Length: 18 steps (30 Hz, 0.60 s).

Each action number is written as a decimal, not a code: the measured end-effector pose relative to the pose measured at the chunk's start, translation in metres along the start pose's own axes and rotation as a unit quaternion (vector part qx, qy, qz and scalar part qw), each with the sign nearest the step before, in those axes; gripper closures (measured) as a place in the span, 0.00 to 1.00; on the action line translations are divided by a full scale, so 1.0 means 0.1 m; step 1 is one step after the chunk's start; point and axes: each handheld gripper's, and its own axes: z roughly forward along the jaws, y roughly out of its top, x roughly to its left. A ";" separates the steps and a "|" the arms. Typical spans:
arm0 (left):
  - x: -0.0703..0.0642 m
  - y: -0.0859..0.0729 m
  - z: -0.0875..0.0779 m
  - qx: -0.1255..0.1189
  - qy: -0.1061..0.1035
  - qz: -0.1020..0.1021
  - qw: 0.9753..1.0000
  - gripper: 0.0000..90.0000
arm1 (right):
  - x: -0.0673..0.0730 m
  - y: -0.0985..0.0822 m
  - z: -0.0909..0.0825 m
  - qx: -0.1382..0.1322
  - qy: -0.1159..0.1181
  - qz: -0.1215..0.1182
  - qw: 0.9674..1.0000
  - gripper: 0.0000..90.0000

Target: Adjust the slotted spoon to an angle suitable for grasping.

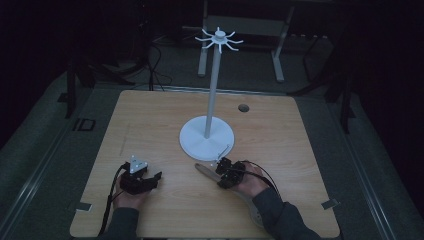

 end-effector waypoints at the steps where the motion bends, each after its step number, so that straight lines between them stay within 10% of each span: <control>1: 0.00 0.00 0.00 0.000 0.000 0.000 1.000 0.40 | 0.01 0.01 0.00 0.004 -0.005 -0.007 1.000 0.80; 18: 0.00 0.00 0.00 0.000 0.000 0.000 1.000 0.40 | 0.03 0.01 0.00 0.004 -0.011 -0.001 1.000 0.82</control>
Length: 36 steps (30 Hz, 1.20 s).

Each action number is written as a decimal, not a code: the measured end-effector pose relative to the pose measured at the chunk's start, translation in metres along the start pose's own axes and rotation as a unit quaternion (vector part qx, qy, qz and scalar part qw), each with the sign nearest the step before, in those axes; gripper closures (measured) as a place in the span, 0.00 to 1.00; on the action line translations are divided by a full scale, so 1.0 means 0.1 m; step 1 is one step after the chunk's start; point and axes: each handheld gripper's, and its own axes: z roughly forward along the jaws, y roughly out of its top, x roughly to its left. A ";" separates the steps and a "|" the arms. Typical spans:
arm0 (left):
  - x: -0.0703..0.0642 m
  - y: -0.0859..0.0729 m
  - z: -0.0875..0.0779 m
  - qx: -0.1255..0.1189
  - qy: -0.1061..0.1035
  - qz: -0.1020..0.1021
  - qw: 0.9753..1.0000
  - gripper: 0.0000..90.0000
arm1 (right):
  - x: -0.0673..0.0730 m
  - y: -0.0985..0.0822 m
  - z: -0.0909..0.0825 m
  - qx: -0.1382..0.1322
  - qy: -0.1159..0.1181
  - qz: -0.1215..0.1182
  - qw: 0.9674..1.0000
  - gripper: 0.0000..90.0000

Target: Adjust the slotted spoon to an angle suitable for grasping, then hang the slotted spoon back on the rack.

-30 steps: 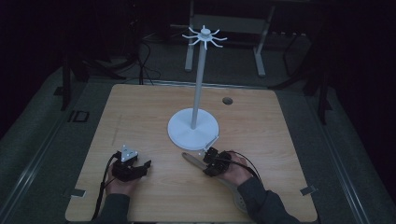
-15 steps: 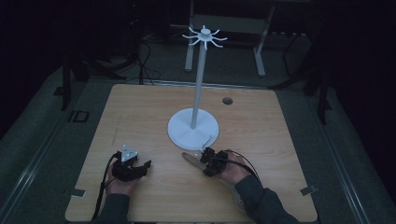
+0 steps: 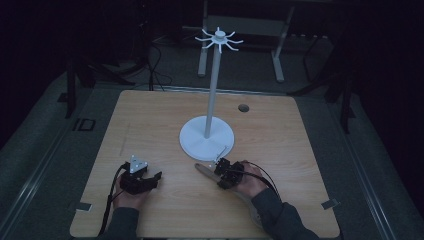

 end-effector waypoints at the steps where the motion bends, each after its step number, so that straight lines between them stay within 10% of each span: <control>1: 0.00 0.00 0.00 0.000 0.000 0.000 1.000 0.40 | 0.00 0.00 0.00 0.000 -0.001 -0.001 1.000 0.82; 25: 0.00 0.01 0.01 -0.001 0.001 0.001 1.000 0.40 | 0.00 -0.10 -0.14 -0.060 -0.006 0.010 0.998 0.82; 36: -0.01 0.01 0.01 -0.002 0.001 0.001 1.000 0.40 | -0.09 -0.12 -0.33 -0.120 -0.025 0.034 0.992 0.83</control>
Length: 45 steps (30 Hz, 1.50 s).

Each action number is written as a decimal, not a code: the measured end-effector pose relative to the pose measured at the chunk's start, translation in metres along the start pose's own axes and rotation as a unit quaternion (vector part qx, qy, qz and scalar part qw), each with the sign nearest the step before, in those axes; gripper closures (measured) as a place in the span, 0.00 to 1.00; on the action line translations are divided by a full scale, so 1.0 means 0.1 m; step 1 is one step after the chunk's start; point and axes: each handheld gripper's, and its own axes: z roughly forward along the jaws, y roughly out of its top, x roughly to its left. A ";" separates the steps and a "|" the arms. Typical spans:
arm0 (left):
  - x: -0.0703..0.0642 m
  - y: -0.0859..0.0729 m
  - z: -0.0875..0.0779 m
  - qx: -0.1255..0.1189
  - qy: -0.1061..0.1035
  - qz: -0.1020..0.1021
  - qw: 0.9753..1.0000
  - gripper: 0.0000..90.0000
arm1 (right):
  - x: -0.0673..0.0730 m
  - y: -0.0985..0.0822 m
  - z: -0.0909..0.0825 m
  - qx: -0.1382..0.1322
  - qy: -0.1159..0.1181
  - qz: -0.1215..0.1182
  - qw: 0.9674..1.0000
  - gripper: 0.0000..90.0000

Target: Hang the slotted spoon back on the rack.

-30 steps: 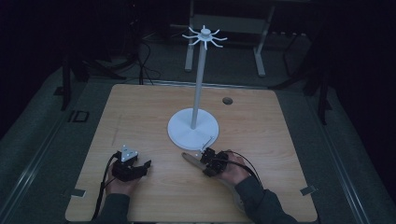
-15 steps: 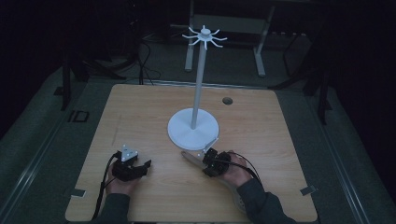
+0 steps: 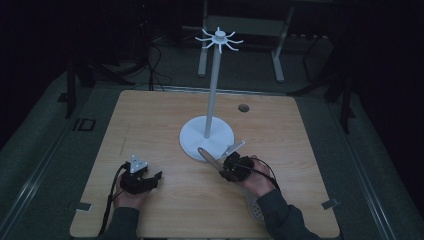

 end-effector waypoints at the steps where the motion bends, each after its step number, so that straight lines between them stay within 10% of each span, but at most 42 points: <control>1: 0.00 0.00 0.00 0.000 0.000 0.000 1.000 0.40 | -0.01 0.00 -0.02 -0.006 -0.003 0.003 1.000 0.83; 18: 0.00 0.00 0.00 0.000 0.001 0.001 1.000 0.40 | -0.15 0.01 -0.29 -0.112 -0.040 0.034 0.992 0.83; 45: 0.00 0.00 0.00 0.000 0.000 0.001 1.000 0.40 | -0.20 0.07 -0.55 -0.229 -0.075 0.050 0.969 0.83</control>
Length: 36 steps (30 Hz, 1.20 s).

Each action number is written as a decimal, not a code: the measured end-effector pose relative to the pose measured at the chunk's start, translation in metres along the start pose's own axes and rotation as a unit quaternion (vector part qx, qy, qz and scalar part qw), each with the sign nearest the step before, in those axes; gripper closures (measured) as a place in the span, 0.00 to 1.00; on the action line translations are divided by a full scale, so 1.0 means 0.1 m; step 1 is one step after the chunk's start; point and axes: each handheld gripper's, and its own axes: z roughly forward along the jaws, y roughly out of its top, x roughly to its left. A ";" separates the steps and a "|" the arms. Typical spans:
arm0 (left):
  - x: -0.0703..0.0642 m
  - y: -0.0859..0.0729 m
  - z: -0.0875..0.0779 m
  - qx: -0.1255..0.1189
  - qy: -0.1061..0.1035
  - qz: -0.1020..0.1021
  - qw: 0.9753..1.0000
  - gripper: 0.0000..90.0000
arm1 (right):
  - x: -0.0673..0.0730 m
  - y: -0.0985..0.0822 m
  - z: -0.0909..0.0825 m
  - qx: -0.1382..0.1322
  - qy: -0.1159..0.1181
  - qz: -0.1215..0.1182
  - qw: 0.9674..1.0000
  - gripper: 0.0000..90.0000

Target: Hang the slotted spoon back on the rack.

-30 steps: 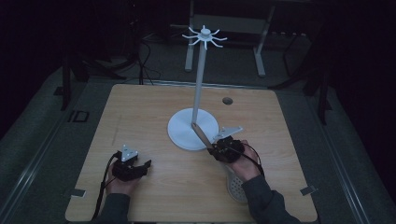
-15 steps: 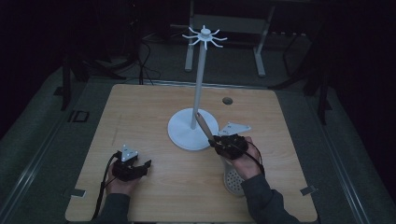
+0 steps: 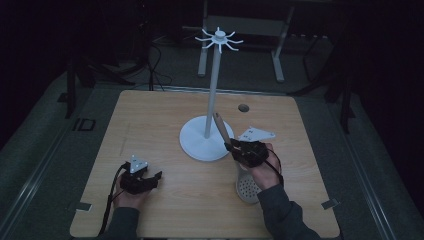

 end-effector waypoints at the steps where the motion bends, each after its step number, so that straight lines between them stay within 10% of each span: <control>1: 0.00 0.00 0.00 0.000 0.000 0.000 1.000 0.40 | 0.00 0.01 -0.01 -0.003 -0.001 0.001 1.000 0.83; 36: 0.00 0.00 0.00 -0.001 0.000 -0.003 1.000 0.40 | -0.06 0.21 -0.17 -0.103 -0.022 0.010 0.994 0.83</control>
